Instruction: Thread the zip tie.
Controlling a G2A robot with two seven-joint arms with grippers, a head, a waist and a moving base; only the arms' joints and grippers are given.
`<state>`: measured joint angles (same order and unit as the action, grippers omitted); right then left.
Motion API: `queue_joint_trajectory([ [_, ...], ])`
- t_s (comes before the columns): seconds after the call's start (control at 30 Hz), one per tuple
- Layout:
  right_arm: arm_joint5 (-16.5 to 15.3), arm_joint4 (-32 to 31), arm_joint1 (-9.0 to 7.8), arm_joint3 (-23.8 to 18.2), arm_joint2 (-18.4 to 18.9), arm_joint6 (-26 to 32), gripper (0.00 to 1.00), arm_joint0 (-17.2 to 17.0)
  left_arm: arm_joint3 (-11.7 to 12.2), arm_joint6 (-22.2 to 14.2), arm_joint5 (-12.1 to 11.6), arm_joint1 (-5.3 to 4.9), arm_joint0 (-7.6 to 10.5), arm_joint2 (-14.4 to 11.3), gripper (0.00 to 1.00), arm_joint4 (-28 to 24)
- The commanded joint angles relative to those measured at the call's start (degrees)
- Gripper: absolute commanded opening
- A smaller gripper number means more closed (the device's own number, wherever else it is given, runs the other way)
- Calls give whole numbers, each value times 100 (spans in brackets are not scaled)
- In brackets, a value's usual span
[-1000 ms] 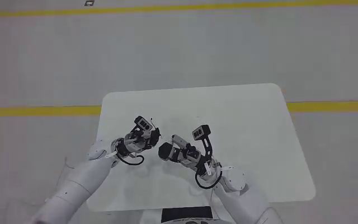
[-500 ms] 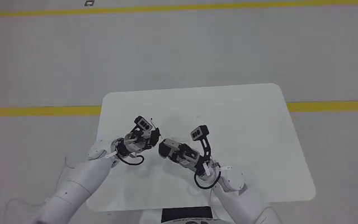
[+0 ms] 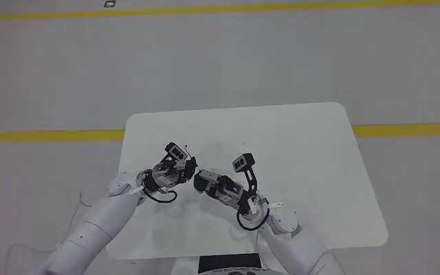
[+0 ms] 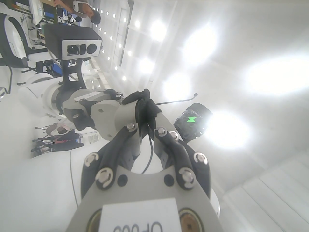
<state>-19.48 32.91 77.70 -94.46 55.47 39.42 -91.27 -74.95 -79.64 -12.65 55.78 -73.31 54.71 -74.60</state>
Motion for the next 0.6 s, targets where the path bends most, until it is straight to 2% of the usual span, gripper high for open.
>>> queue_joint_trajectory([
  [0.0,0,9,13,28,-11,3,20,16,0,0,0,0,0,0,0,0],
  [0.57,0,-18,128,122,54,-62,18,57,0,0,0,0,0,0,0,0],
])
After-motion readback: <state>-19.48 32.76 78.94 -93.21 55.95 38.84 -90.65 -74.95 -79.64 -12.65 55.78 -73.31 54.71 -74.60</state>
